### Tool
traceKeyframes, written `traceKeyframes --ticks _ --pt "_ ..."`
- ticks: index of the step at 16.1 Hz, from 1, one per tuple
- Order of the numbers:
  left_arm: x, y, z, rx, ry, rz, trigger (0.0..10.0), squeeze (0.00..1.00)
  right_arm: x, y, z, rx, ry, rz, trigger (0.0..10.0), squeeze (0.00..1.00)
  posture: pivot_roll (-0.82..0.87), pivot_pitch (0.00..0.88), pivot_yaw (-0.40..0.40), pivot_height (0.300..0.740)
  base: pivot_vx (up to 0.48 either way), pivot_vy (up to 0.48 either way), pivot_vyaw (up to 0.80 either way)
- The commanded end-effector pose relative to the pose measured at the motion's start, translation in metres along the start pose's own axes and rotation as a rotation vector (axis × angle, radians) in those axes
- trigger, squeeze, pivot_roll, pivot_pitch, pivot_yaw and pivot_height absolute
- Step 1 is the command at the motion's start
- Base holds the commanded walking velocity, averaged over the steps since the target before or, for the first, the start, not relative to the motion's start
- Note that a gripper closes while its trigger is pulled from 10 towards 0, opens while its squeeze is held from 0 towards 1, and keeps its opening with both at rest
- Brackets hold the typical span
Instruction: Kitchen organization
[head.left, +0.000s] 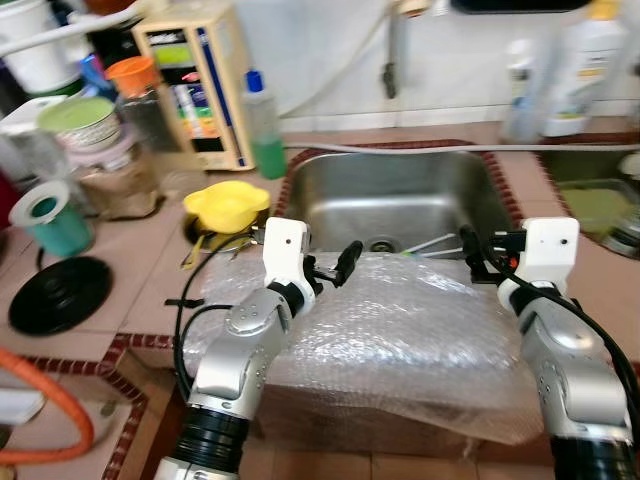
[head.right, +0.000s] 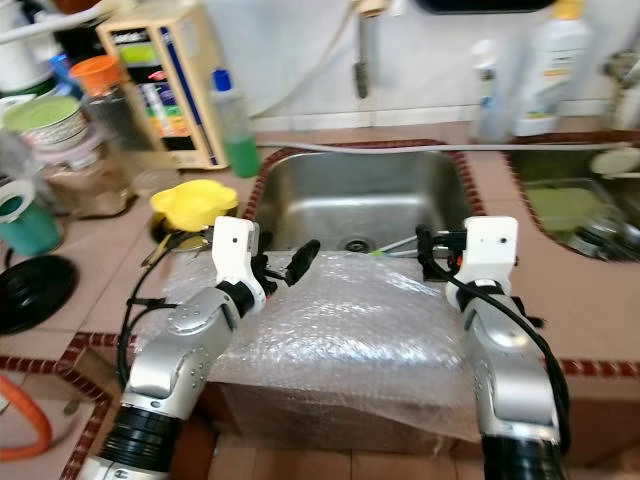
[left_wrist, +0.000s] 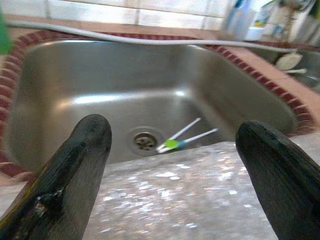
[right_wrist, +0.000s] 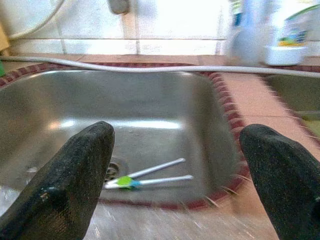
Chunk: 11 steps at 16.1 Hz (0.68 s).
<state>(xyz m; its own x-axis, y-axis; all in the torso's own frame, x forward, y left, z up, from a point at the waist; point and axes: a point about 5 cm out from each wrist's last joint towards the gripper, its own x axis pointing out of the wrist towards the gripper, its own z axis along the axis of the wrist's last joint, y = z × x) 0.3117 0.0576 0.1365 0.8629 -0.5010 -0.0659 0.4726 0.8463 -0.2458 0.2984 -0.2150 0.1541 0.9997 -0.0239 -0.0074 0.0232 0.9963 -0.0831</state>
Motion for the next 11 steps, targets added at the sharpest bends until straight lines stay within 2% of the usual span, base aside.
traceKeyframes --ticks 1,2,4,7,11 --pt "-0.001 0.006 0.004 0.022 -0.02 0.02 10.0 0.0 -0.003 0.004 0.003 -0.003 -0.002 0.014 10.0 0.0 -0.16 0.0 0.159 0.74 0.0 0.0 -0.79" --pt "-0.002 0.008 0.004 0.01 -0.029 0.029 10.0 0.0 -0.004 0.005 0.003 -0.004 -0.005 0.012 10.0 0.0 -0.16 0.0 0.159 0.74 0.0 0.0 -0.79" --pt "-0.004 0.012 0.006 0.013 -0.042 0.037 10.0 0.0 -0.004 0.01 0.007 0.009 -0.023 0.015 10.0 0.0 -0.15 0.0 0.161 0.74 0.0 0.0 0.0" --pt "-0.003 0.013 0.008 0.001 -0.041 0.046 10.0 0.0 -0.005 0.022 0.006 0.004 -0.023 0.03 10.0 0.0 -0.14 0.0 0.173 0.74 0.0 -0.409 0.0" --pt "-0.004 0.016 0.007 -0.007 -0.031 0.045 10.0 0.0 -0.006 0.023 0.004 0.019 -0.019 0.021 10.0 0.0 -0.14 0.0 0.182 0.74 0.0 -0.471 0.0"
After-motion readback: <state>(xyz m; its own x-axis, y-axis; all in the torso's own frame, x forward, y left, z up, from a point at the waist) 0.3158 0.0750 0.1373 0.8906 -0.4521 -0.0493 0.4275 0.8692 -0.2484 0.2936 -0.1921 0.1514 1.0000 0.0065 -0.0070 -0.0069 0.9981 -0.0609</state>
